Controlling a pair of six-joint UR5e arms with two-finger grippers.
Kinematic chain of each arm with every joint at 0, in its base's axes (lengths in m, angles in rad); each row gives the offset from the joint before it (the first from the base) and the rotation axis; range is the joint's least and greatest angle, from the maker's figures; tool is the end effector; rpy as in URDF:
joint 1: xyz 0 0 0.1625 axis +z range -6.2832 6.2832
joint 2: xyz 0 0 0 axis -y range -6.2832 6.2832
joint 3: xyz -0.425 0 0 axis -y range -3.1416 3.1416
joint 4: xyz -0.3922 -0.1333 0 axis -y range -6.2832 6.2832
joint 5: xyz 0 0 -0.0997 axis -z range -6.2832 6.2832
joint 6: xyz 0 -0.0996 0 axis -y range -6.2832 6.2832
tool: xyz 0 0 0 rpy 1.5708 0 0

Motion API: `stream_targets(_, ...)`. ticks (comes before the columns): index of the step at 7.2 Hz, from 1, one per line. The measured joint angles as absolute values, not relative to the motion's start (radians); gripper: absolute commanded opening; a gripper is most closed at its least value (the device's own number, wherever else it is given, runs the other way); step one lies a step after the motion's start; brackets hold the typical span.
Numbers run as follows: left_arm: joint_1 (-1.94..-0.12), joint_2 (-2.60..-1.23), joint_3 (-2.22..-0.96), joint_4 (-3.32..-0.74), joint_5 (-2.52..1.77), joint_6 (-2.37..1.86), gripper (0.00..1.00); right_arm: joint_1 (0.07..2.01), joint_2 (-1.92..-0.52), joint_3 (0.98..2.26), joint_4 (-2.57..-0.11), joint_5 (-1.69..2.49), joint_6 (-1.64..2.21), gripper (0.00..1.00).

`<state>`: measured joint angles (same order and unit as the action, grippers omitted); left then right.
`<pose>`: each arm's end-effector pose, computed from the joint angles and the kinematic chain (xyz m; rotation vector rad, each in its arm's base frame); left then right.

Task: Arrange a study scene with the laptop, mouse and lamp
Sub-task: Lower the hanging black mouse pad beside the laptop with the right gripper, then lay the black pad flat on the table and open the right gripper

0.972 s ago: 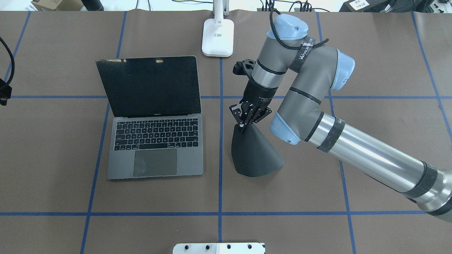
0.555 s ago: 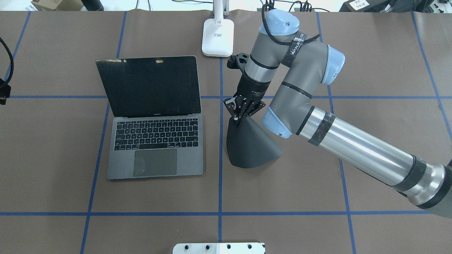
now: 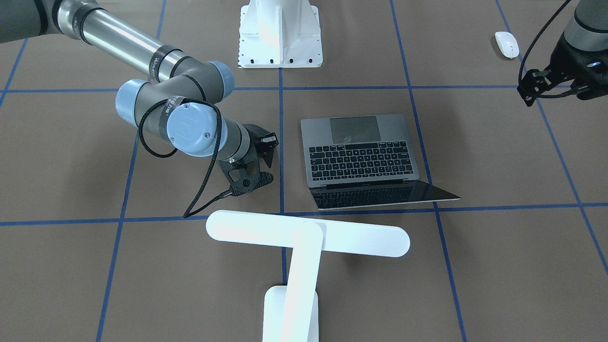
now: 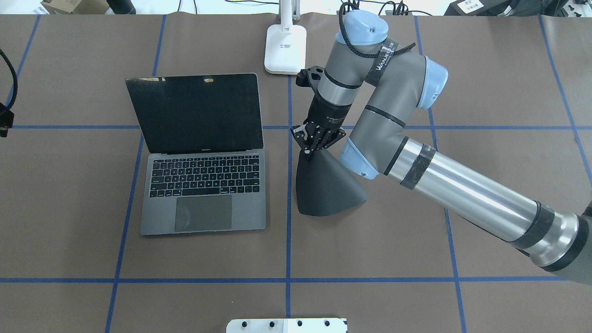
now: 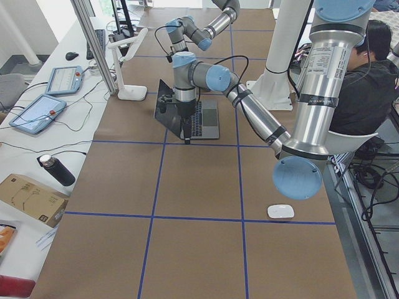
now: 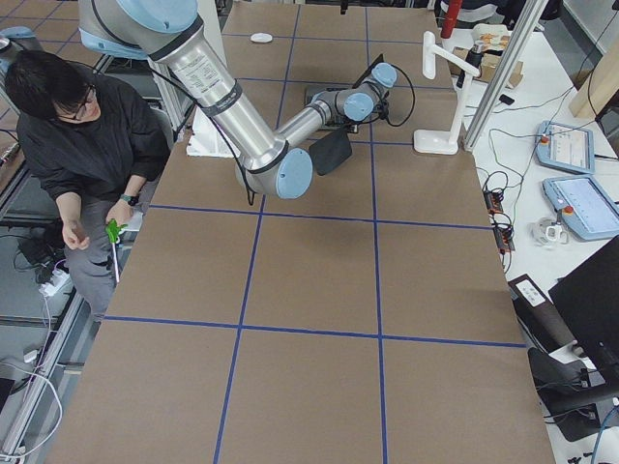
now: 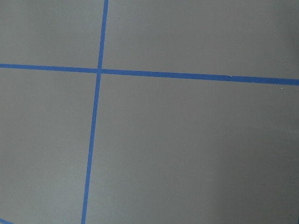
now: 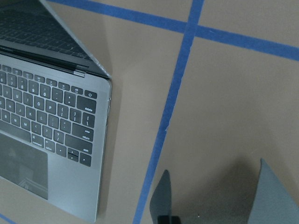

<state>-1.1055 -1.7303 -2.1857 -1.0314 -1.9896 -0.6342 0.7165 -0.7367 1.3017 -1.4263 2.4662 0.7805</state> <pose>0.1262 -0.4581 0.3731 -0.0204 0.4767 -0.1165 -0.5383 -0.5425 0.2203 -0.1731 -1.0702 -0.3837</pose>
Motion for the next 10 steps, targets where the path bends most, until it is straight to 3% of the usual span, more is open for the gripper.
stream_targets(3,-1.107,-1.730,-2.186,-1.031,-1.990,-0.634,1.00,0.688,-0.733,1.241,-1.279,2.412,0.864,0.00)
stream_targets(10,-1.112,-1.730,-2.184,-1.031,-1.990,-0.635,1.00,0.662,-0.731,1.233,-1.258,2.370,0.898,0.00)
